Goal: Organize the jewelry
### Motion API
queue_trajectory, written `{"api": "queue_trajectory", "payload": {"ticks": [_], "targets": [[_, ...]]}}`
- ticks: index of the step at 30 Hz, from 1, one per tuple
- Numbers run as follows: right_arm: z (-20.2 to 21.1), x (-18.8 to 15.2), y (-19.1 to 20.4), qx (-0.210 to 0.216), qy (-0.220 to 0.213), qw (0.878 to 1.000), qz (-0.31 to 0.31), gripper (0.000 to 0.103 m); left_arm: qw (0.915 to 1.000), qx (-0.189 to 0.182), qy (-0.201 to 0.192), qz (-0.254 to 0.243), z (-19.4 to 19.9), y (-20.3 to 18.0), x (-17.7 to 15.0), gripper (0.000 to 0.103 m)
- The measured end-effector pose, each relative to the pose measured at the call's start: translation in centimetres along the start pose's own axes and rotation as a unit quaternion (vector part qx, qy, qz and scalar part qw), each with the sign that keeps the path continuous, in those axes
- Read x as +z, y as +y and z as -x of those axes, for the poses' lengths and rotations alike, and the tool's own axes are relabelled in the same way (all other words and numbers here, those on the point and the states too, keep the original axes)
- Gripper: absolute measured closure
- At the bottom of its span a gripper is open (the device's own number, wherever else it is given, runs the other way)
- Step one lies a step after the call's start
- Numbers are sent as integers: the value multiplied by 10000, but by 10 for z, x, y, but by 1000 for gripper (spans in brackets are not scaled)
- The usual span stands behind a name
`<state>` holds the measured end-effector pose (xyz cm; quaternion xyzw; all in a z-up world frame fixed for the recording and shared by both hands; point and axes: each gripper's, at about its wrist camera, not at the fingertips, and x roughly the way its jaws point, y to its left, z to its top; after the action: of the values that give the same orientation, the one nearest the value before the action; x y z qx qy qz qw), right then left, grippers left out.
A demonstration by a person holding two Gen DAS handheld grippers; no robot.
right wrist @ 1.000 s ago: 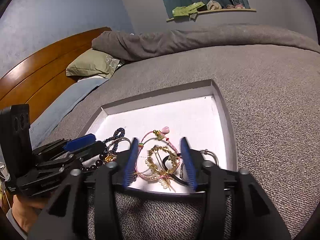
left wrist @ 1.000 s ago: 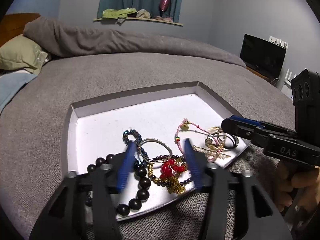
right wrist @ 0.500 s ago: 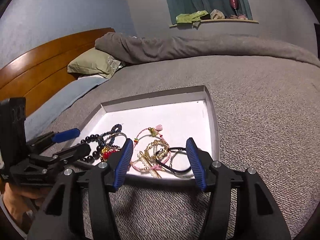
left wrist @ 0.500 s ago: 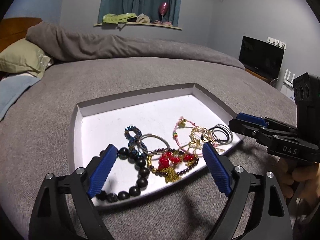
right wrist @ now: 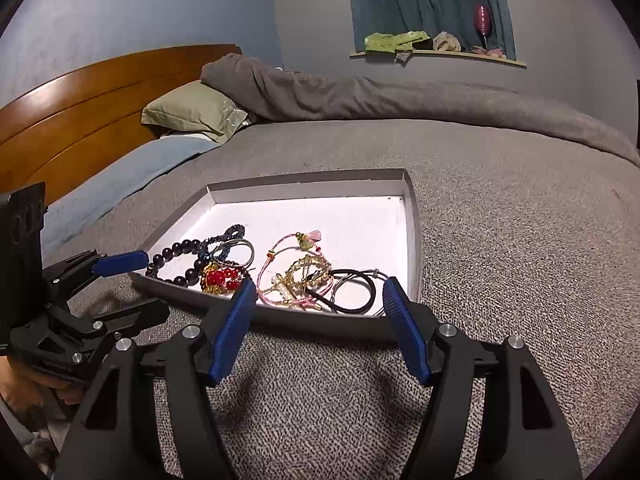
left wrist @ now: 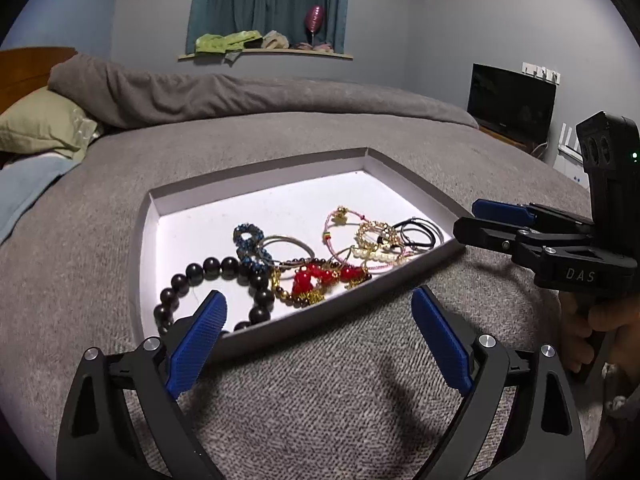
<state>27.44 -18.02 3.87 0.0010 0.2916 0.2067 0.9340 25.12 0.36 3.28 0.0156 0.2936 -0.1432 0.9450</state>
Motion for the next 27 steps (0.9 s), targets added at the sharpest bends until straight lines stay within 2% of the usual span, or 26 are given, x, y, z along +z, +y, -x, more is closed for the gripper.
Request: {"api": "queue_trajectory", "payload": {"ticks": [14, 27], "targets": [[26, -14, 12, -56, -202, 9997, 81, 16, 9995, 112, -265, 130, 27, -5, -9, 5], [41, -24, 27, -21, -339, 9992, 209, 8, 9966, 358, -639, 369, 61, -8, -25, 5]]}}
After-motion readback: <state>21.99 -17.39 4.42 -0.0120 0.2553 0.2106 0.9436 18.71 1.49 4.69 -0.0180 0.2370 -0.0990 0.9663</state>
